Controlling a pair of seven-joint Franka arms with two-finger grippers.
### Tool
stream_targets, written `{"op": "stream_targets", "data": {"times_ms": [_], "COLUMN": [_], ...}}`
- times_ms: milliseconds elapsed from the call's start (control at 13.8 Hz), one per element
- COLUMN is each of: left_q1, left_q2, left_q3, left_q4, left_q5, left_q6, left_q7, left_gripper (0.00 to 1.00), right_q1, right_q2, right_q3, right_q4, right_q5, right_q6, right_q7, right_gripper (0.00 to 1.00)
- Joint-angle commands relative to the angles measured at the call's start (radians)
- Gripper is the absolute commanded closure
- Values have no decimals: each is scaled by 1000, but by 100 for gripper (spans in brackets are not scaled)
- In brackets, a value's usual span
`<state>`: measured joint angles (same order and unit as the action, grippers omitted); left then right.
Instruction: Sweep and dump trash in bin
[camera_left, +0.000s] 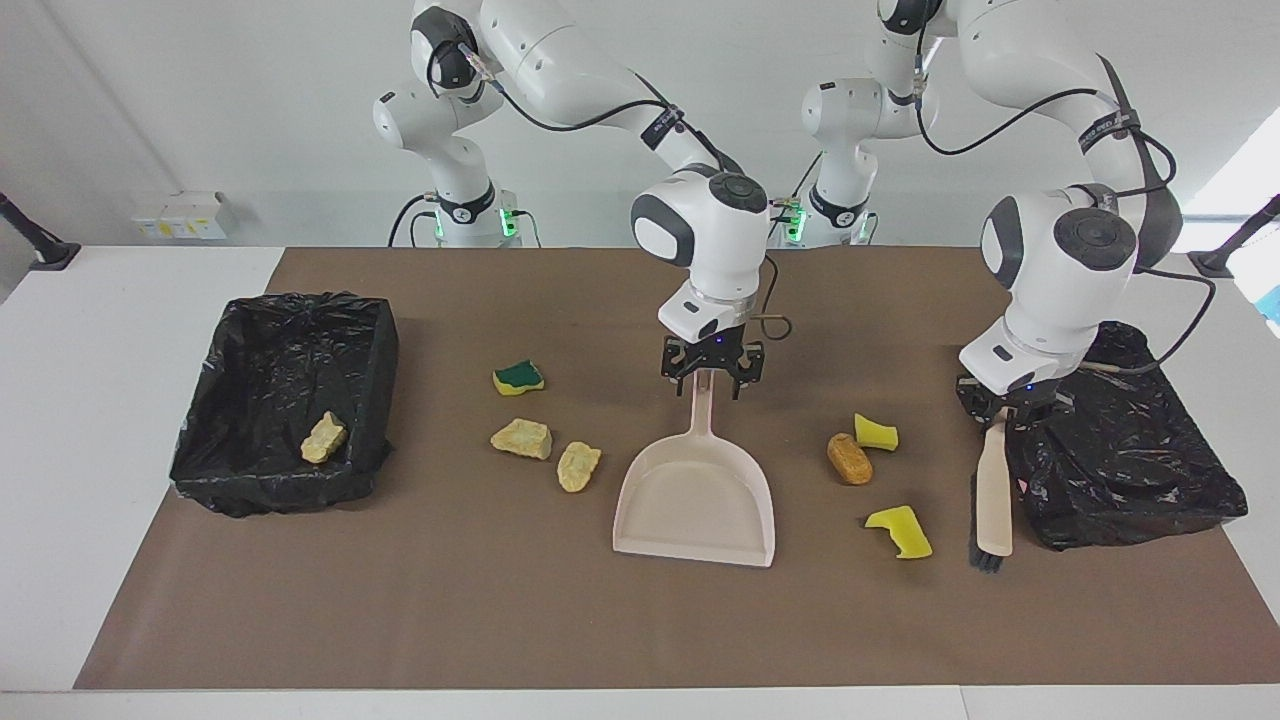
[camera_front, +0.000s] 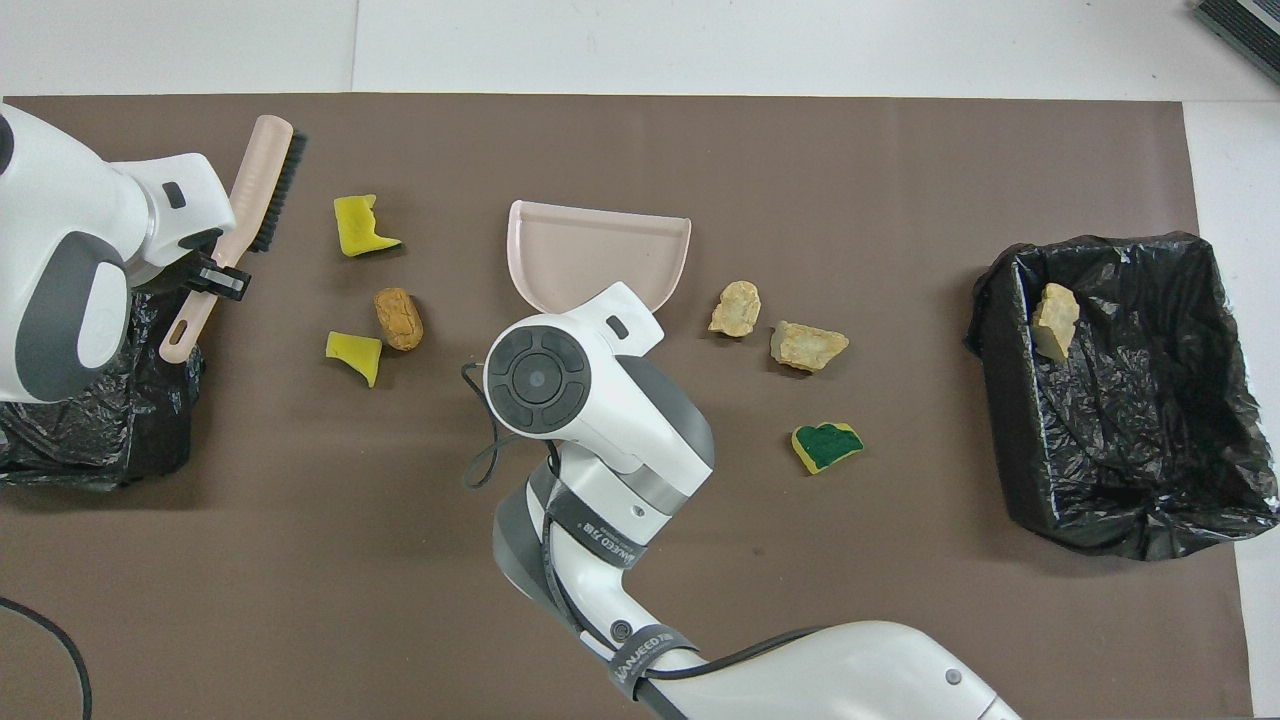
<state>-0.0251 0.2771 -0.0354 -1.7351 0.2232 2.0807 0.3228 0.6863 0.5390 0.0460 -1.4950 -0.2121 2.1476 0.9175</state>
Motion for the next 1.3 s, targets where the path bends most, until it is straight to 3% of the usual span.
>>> {"op": "stream_targets", "data": {"times_ms": [0, 289, 361, 578, 867, 1228], "left_q1": [10, 8, 8, 8, 14, 4], "left_q2": [16, 16, 14, 16, 65, 62], "left_q3": [-12, -12, -11, -12, -12, -12], "left_q4": [12, 8, 5, 5, 22, 3], "left_q5": [30, 28, 28, 30, 99, 5], "left_q6": [22, 22, 22, 51, 108, 87], "left_q7": [25, 25, 27, 27, 78, 19], "left_gripper": [100, 100, 100, 100, 100, 100], "right_q1": [-7, -13, -11, -8, -16, -85], "right_q2": [-1, -11, -13, -13, -66, -207], "right_q3": [0, -2, -2, -5, -2, 0], "right_q4": [-37, -77, -79, -73, -79, -85], "right_q5": [-27, -24, -24, -30, -14, 100], "right_q6": [52, 87, 87, 61, 16, -139], "right_q7": [9, 8, 8, 4, -49, -378], "right_gripper": [26, 31, 37, 97, 100, 100]}}
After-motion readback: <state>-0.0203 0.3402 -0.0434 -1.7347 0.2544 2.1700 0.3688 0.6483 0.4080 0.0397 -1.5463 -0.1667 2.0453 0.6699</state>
